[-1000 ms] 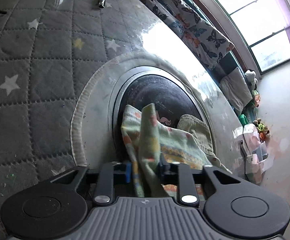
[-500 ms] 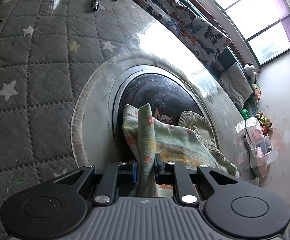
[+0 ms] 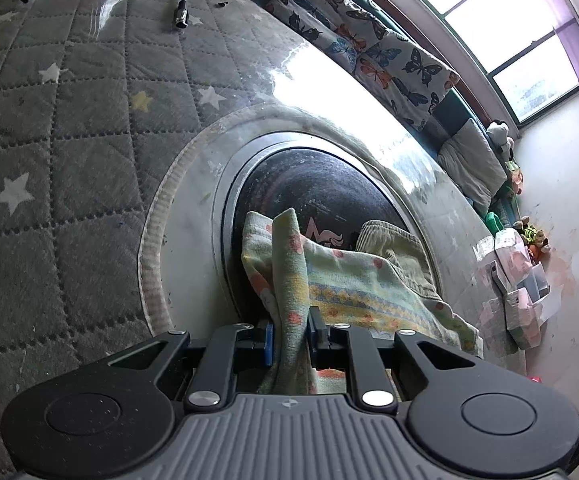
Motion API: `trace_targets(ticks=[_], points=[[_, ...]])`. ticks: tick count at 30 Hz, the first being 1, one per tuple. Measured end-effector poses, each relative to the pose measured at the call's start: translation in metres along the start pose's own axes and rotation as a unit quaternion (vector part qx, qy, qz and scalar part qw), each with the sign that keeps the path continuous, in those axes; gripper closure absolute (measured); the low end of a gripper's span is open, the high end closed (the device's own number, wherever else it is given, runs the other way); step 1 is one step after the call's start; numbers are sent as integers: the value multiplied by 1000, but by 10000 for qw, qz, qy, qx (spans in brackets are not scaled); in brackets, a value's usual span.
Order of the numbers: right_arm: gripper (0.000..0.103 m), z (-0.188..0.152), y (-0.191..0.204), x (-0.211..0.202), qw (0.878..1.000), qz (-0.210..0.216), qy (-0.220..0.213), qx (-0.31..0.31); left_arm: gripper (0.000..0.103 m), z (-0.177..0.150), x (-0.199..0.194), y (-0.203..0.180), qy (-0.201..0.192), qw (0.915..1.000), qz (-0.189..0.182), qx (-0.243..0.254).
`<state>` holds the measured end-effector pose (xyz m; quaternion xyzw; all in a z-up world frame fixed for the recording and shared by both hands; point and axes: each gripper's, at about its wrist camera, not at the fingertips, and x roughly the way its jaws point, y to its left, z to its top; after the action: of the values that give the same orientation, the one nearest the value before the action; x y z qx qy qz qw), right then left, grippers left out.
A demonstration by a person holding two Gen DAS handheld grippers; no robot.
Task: Fold clothes
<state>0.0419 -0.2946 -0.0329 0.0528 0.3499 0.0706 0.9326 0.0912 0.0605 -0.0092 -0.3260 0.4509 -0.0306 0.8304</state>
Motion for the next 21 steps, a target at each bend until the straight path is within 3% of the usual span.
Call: trace_targets(ticks=[3, 5, 8, 21], points=[[56, -1, 3, 0, 10000, 60, -5, 41, 85, 0, 0, -1, -8, 10000, 15, 33], [74, -1, 4, 1, 9999, 100, -8, 69, 86, 1, 1, -1, -13, 10000, 30, 59], [90, -2, 7, 1, 9998, 161, -13, 110, 86, 0, 0, -3, -17, 9999, 52, 122], [94, 1, -9, -55, 9980, -110, -576, 228, 93, 2, -10, -55, -167, 9950, -325, 927]])
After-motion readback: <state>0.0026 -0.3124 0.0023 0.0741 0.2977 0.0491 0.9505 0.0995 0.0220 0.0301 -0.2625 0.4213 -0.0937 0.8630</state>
